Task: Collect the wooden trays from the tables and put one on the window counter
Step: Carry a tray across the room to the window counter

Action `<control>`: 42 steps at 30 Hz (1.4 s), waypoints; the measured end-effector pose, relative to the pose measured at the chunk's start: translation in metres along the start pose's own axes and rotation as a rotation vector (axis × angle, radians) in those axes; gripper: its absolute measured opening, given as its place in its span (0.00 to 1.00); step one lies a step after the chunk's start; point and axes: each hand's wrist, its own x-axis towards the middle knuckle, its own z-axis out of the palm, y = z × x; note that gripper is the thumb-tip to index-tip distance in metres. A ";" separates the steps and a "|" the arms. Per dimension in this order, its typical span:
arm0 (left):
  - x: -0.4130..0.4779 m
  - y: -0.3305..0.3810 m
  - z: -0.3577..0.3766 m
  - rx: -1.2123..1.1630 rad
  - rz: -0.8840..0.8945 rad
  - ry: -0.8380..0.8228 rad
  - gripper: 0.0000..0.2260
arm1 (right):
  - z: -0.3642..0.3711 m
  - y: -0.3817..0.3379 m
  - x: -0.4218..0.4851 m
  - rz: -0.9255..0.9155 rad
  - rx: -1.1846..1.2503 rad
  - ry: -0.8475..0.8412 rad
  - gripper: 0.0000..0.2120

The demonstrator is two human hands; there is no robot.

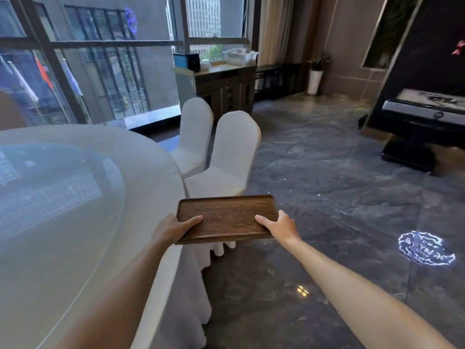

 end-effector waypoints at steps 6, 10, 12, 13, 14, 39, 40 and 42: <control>0.072 0.082 0.048 -0.040 0.068 -0.037 0.20 | -0.060 0.007 0.087 0.030 0.024 0.066 0.27; 0.139 0.129 0.083 -0.026 0.094 -0.038 0.20 | -0.085 0.016 0.162 0.052 0.045 0.107 0.28; 0.178 0.156 0.097 -0.041 0.108 -0.051 0.20 | -0.097 0.017 0.206 0.055 0.061 0.120 0.28; 0.199 0.169 0.103 -0.044 0.112 -0.054 0.20 | -0.103 0.014 0.229 0.055 0.065 0.130 0.28; 0.222 0.184 0.108 -0.048 0.116 -0.059 0.21 | -0.110 0.010 0.253 0.056 0.063 0.139 0.28; 0.696 0.544 0.289 -0.095 0.052 0.008 0.26 | -0.318 -0.036 0.872 -0.052 -0.011 0.092 0.25; 0.716 0.558 0.294 -0.108 0.034 0.012 0.29 | -0.326 -0.042 0.898 -0.065 -0.021 0.083 0.25; 0.753 0.584 0.301 -0.127 0.014 0.022 0.31 | -0.338 -0.053 0.949 -0.079 -0.036 0.069 0.25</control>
